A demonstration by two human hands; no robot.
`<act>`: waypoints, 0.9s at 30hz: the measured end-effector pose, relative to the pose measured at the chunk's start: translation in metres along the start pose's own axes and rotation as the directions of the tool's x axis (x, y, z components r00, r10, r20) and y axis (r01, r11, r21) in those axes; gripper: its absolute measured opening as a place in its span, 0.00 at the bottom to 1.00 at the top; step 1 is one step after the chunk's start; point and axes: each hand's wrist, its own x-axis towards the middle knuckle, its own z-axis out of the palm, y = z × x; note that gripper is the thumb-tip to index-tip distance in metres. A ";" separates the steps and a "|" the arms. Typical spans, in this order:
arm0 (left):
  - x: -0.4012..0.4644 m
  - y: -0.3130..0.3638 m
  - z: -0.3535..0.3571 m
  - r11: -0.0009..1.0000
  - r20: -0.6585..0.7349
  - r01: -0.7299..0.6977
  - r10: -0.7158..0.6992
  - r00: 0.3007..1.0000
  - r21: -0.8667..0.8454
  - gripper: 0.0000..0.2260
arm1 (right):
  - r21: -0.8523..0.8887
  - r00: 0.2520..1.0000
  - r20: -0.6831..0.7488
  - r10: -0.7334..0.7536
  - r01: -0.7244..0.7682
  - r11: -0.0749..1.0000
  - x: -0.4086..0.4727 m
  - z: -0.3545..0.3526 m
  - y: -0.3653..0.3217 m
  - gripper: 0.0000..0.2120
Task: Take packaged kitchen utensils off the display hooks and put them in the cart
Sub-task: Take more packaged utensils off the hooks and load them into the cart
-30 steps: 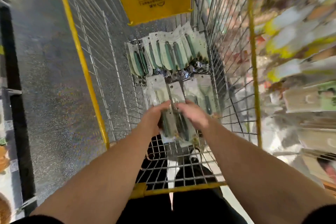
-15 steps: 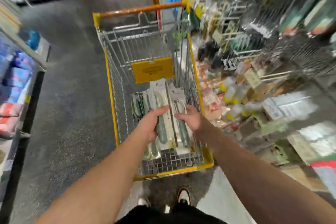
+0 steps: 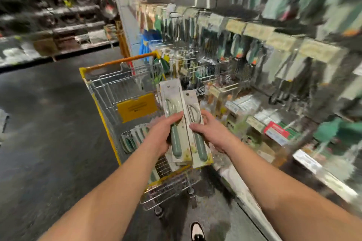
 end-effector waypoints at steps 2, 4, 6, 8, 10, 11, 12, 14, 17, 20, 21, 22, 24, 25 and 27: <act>-0.021 -0.006 0.017 0.999 0.048 -0.025 0.023 0.999 0.038 0.14 | -0.026 0.996 -0.083 -0.021 0.019 0.999 -0.038 -0.011 -0.002 0.28; -0.042 -0.010 0.041 0.998 0.123 -0.045 0.038 0.992 0.054 0.15 | -0.051 0.983 -0.180 -0.038 0.030 0.998 -0.076 -0.027 -0.002 0.31; -0.062 -0.013 0.071 0.997 0.198 -0.046 0.032 0.980 0.064 0.15 | -0.071 0.961 -0.271 -0.061 0.043 0.997 -0.113 -0.047 -0.006 0.36; -0.080 -0.017 0.102 0.996 0.264 -0.060 0.042 0.964 0.060 0.16 | -0.101 0.936 -0.345 -0.071 0.038 0.994 -0.148 -0.069 -0.011 0.31; -0.097 -0.020 0.133 0.997 0.317 -0.069 0.058 0.947 0.021 0.17 | -0.103 0.902 -0.420 -0.105 0.068 0.992 -0.181 -0.092 -0.015 0.27; -0.105 -0.021 0.149 0.998 0.346 -0.066 0.058 0.937 0.011 0.18 | -0.120 0.881 -0.457 -0.127 0.081 0.990 -0.196 -0.103 -0.016 0.25; -0.114 -0.023 0.165 0.998 0.373 -0.062 0.052 0.926 0.014 0.18 | -0.129 0.863 -0.485 -0.139 0.087 0.988 -0.212 -0.114 -0.016 0.24; -0.133 -0.026 0.197 0.998 0.425 -0.061 0.044 0.904 0.027 0.18 | -0.146 0.831 -0.534 -0.154 0.089 0.985 -0.244 -0.134 -0.017 0.24; -0.161 -0.037 0.248 0.997 0.506 -0.074 0.048 0.861 0.032 0.14 | -0.127 0.771 -0.617 -0.158 0.100 0.987 -0.294 -0.166 -0.015 0.23; -0.191 -0.053 0.303 0.996 0.585 -0.077 0.040 0.810 0.038 0.13 | -0.166 0.694 -0.699 -0.173 0.077 0.983 -0.346 -0.204 -0.012 0.23; -0.200 -0.059 0.321 0.996 0.606 -0.078 0.034 0.795 0.046 0.13 | -0.189 0.671 -0.720 -0.178 0.057 0.980 -0.365 -0.217 -0.011 0.24; -0.210 -0.066 0.340 0.996 0.629 -0.076 0.026 0.777 0.054 0.14 | -0.211 0.648 -0.739 -0.185 0.038 0.977 -0.384 -0.231 -0.010 0.24; -0.231 -0.079 0.376 0.996 0.679 -0.066 0.012 0.734 0.054 0.15 | -0.254 0.601 -0.775 -0.196 -0.012 0.967 -0.422 -0.257 -0.006 0.25; -0.241 -0.087 0.393 0.996 0.699 -0.065 0.008 0.715 0.055 0.16 | -0.278 0.575 -0.793 -0.204 -0.043 0.960 -0.441 -0.269 -0.005 0.26; -0.262 -0.100 0.428 0.997 0.729 -0.062 0.003 0.684 0.054 0.19 | -0.322 0.518 -0.824 -0.231 -0.093 0.942 -0.478 -0.292 -0.004 0.27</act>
